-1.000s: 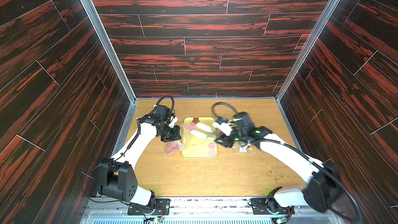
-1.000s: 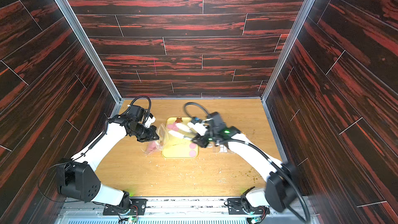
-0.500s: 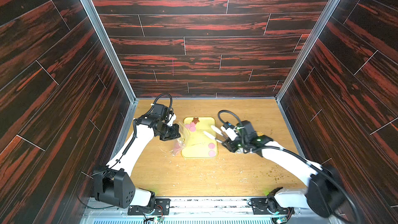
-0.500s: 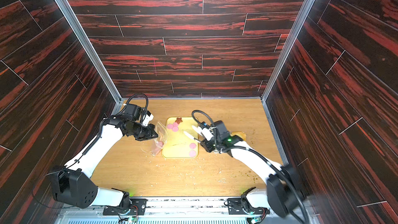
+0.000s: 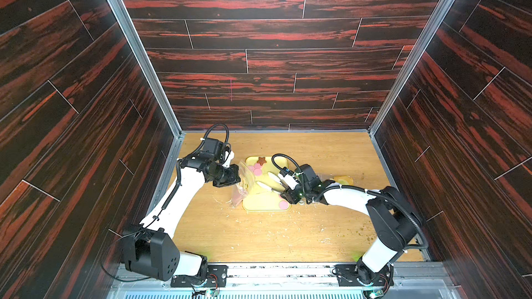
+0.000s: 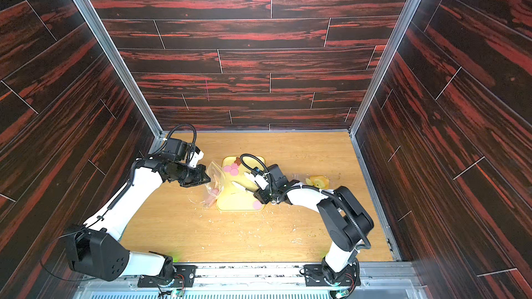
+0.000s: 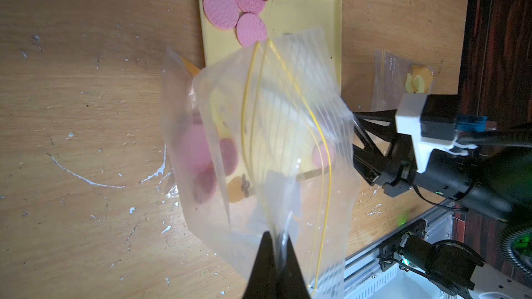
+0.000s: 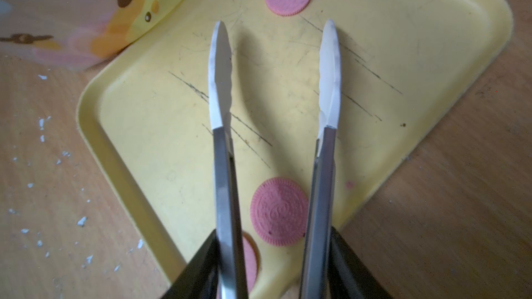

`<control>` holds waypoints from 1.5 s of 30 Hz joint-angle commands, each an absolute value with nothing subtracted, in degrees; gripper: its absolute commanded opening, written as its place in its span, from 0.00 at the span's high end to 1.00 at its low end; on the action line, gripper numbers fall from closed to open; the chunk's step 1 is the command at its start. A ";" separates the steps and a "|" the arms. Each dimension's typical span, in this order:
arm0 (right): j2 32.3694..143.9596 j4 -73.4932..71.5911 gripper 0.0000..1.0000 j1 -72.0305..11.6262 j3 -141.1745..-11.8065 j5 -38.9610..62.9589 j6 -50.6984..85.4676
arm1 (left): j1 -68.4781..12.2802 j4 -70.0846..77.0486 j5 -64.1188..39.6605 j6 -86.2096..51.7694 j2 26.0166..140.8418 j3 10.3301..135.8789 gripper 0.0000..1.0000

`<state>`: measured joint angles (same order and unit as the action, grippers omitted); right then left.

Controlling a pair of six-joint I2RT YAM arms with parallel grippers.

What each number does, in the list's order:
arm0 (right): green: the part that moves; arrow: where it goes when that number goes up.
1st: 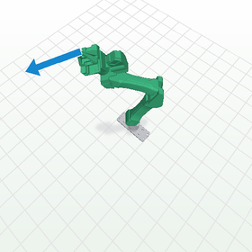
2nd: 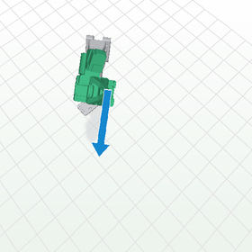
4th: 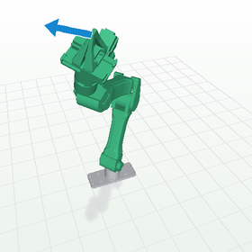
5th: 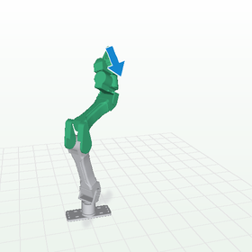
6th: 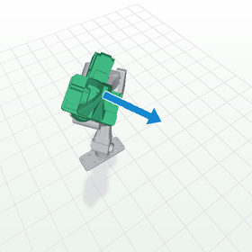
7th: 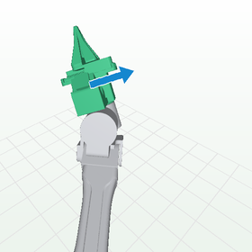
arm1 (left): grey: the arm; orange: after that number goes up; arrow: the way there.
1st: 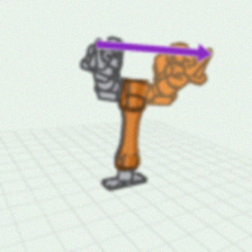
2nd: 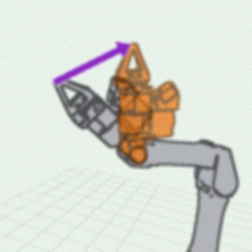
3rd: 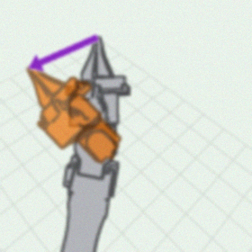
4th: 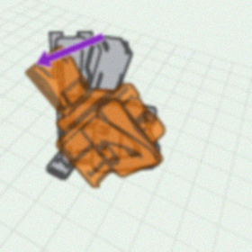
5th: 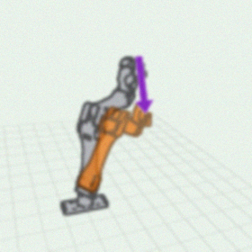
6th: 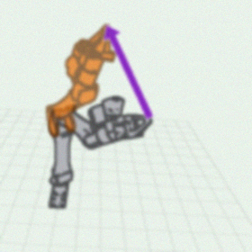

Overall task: Put the cookies into a resealable bag to prevent moisture
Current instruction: Place the clamp on the tray, then pick up the ziploc bag from the center of the board.

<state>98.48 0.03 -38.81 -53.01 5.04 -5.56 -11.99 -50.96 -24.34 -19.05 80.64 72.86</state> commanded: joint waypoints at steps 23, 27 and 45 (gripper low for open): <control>89.90 -15.34 0.18 -41.48 -47.65 11.70 -0.37 | -11.83 -42.31 -20.13 -31.11 77.40 67.96 1.00; 88.08 -28.90 0.22 -46.81 -42.64 10.90 6.21 | -11.80 -38.57 -13.39 -38.29 72.59 64.96 1.00; 105.84 -48.43 0.44 -54.80 -53.93 8.27 9.72 | -12.51 -27.84 -9.94 -50.45 65.90 55.23 1.00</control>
<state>103.42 -46.19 -54.39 -51.62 8.32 10.00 -12.29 -29.85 -10.90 -49.56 66.65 56.05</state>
